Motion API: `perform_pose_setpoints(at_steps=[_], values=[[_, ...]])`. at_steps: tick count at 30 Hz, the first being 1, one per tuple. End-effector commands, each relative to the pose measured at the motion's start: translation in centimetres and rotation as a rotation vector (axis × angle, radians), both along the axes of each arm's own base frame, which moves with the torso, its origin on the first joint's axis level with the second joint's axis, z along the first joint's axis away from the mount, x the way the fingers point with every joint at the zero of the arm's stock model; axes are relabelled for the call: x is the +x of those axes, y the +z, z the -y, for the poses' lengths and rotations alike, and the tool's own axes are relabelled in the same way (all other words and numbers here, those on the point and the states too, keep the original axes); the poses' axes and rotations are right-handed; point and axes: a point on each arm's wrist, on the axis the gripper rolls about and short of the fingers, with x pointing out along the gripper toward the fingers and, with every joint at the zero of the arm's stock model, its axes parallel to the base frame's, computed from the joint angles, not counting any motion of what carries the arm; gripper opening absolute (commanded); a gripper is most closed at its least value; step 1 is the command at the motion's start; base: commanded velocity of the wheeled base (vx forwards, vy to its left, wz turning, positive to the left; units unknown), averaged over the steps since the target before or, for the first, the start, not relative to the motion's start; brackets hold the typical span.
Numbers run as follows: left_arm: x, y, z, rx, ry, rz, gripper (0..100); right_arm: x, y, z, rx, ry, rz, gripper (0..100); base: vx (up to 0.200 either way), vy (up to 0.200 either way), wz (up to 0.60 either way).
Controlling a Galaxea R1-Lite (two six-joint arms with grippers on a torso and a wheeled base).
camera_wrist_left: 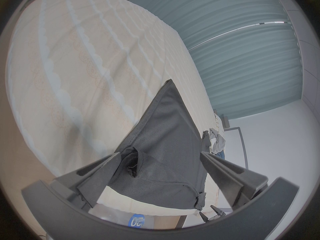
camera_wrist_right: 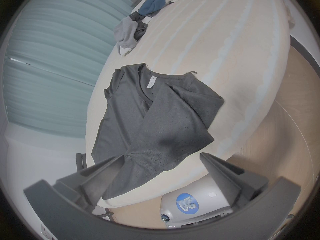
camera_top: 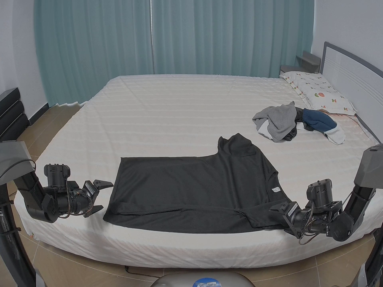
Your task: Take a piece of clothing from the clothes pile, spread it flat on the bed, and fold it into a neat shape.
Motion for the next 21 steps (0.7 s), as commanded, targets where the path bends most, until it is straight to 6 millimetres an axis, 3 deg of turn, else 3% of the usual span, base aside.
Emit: perform_pose_setpoints(at_steps=[1,5,9,16,20,21], values=[[0.0,0.0,0.0,0.000,0.001,-0.001,100,0.4,2.5,0.7,0.011,-0.015,0.102,100,0.000,0.000,0.00],[0.2,0.0,0.0,-0.002,0.000,0.001,100,0.9,3.9,1.2,-0.015,0.000,0.172,100,0.000,0.000,0.00],[0.2,0.1,0.0,-0.002,0.000,0.004,100,1.4,4.1,1.1,-0.001,0.013,0.183,100,0.000,0.000,0.00],[0.4,0.3,-0.1,-0.001,0.000,0.013,100,3.9,0.2,0.4,0.022,0.065,0.090,100,0.000,0.000,0.00],[0.5,0.3,-0.1,0.000,0.000,0.018,100,4.8,-0.9,0.4,0.018,0.062,0.070,100,0.000,0.000,0.00],[0.7,0.6,-0.1,0.012,0.014,0.035,100,5.4,-2.1,0.3,0.007,0.065,0.050,100,0.000,0.000,0.00]])
